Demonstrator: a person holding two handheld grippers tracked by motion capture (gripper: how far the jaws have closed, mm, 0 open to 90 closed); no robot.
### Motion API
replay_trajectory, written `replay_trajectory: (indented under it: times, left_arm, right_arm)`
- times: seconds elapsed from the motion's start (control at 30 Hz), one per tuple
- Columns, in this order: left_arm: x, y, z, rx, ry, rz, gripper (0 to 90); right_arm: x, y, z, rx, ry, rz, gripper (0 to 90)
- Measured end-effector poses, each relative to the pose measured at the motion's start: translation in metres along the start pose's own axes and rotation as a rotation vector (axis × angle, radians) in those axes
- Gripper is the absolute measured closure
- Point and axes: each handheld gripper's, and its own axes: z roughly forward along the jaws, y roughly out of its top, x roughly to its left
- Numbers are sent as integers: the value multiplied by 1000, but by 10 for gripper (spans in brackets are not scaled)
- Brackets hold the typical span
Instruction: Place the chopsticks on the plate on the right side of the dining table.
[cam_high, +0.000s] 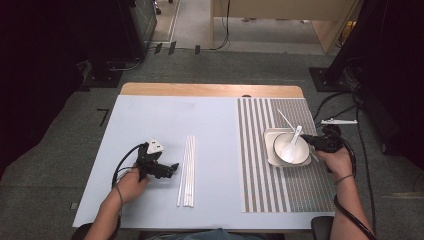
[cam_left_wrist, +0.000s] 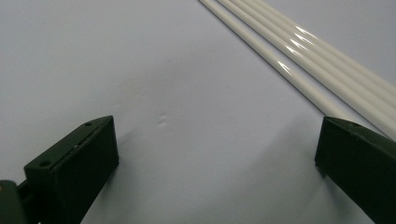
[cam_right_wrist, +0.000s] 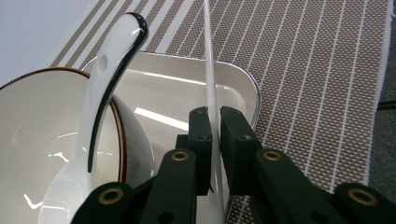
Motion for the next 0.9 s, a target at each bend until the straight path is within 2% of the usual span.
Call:
replay_trajectory:
  times: [0.33, 0.63, 0.77, 0.9]
  left_arm:
    - [0, 0, 0, 0, 0, 0, 0]
    - [0, 0, 0, 0, 0, 0, 0]
    - [0, 0, 0, 0, 0, 0, 0]
    - [0, 0, 0, 0, 0, -1, 0]
  right_arm:
    - [-1, 1, -5, -21, 0, 7, 798]
    - [2, 5, -14, -36, -41, -4, 765]
    - [2, 7, -17, -47, -43, 5, 760]
    - [5, 10, -22, -56, -64, 9, 726]
